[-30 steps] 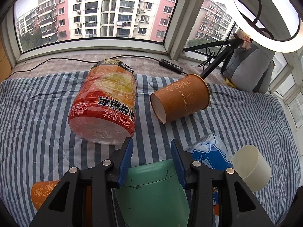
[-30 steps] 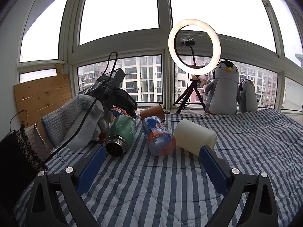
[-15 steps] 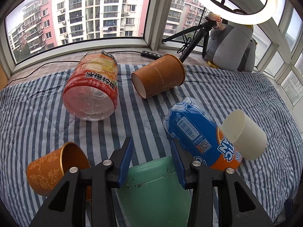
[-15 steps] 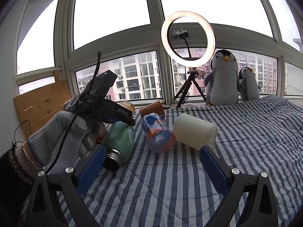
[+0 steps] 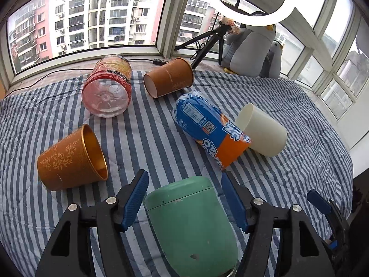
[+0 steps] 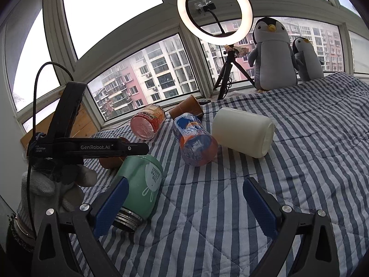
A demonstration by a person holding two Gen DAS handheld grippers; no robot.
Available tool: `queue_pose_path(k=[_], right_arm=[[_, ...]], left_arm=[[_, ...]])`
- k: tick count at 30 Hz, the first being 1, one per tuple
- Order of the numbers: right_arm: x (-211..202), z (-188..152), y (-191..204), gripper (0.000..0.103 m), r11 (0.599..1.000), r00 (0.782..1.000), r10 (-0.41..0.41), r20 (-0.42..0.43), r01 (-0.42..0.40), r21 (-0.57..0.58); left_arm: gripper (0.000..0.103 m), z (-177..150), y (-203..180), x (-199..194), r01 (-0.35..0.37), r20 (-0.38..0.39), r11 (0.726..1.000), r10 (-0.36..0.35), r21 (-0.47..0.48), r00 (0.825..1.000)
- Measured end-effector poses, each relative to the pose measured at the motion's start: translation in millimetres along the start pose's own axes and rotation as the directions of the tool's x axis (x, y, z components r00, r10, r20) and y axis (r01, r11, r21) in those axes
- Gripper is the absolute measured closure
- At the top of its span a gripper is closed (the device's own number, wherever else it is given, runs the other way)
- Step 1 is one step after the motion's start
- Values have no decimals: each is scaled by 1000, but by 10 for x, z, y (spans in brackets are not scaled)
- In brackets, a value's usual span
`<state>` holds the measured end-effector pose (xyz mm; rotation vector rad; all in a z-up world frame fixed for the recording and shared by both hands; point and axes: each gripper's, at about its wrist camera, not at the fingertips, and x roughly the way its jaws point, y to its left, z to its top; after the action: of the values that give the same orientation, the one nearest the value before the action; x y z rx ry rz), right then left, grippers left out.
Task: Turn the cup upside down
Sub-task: 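Close the left gripper around the thermos body and lift it, then rotate the thermos lid-up with the left gripper while the right gripper grasps its body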
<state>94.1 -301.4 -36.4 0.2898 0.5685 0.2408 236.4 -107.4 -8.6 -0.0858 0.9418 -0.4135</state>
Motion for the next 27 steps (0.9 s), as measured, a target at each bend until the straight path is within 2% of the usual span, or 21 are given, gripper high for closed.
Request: queue_pose_path(k=[1, 5, 8, 11, 16, 21, 23, 27], right_arm=[[18, 15, 17, 5, 1000, 1000, 9, -23, -9, -4], [195, 122, 80, 5, 998, 989, 58, -133, -60, -12], [393, 190, 30, 5, 991, 969, 128, -211, -116, 69], [572, 231, -16, 5, 982, 955, 163, -248, -134, 130], [901, 278, -14, 5, 961, 915, 242, -323, -181, 209], [1184, 295, 100, 5, 952, 878, 282, -386, -206, 226], [1283, 304, 141, 5, 951, 867, 288, -406, -209, 227], [1459, 311, 141, 5, 941, 839, 317, -442, -222, 255]], left_arm=[[18, -42, 48, -68, 7, 11, 1000, -7, -4, 1000], [18, -190, 238, -180, 62, -9, 998, -62, -32, 998], [18, -331, 352, -211, 123, -32, 991, -125, -61, 992], [18, -432, 381, -212, 186, -51, 980, -190, -71, 980], [18, -475, 340, -164, 251, -74, 965, -257, -81, 964], [19, -454, 205, -24, 269, -109, 961, -274, -63, 955], [19, -448, 176, 7, 256, -114, 965, -261, -50, 959], [19, -420, 200, 53, 266, -125, 962, -271, -54, 955]])
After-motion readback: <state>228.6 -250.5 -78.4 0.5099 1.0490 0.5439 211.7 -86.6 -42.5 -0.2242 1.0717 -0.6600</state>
